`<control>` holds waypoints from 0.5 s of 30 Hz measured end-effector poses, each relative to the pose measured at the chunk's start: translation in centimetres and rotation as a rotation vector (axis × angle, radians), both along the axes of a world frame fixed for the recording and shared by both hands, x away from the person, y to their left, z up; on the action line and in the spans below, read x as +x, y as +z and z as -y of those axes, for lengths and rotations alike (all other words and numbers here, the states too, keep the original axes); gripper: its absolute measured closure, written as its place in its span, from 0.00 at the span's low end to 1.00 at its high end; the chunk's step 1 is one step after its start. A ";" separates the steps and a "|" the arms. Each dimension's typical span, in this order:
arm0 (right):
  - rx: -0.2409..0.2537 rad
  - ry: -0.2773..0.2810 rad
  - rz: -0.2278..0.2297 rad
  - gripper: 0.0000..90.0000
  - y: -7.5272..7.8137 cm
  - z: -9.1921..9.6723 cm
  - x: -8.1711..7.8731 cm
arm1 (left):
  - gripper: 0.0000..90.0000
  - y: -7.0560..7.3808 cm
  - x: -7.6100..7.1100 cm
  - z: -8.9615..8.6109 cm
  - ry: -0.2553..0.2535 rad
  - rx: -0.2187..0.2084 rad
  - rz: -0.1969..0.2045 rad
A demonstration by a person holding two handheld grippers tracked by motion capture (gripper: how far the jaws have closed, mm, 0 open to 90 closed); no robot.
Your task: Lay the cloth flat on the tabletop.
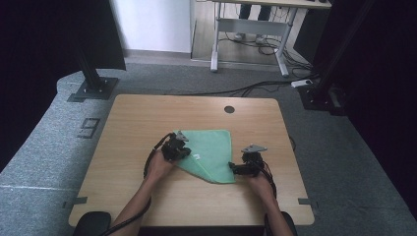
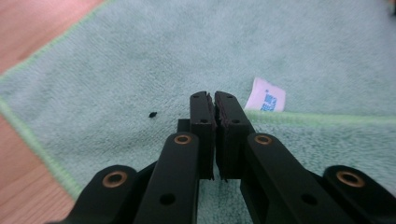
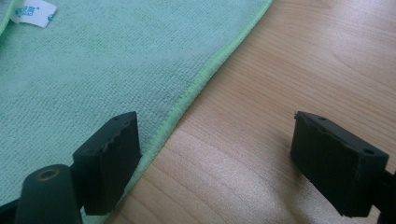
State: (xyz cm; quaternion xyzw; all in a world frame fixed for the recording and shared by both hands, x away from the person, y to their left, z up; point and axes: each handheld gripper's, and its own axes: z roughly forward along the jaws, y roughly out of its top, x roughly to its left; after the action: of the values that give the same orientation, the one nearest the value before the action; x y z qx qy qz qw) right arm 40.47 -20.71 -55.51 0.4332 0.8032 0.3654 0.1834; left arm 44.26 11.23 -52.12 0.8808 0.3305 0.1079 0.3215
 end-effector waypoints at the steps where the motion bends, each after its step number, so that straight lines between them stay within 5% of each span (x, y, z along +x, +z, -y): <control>1: 0.000 0.000 0.000 0.17 0.0 0.0 0.0 | 0.96 0.2 -0.1 -0.2 0.002 -0.011 0.001; 15: -0.001 0.000 0.001 0.17 0.0 0.0 0.0 | 0.95 3.0 -4.4 -4.7 0.024 -0.100 0.032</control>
State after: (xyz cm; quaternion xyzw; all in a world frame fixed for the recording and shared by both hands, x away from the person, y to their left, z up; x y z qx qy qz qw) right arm 40.47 -20.70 -55.51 0.4331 0.8033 0.3651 0.1839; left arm 39.84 15.96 -49.16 0.8576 0.3410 0.1093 0.3691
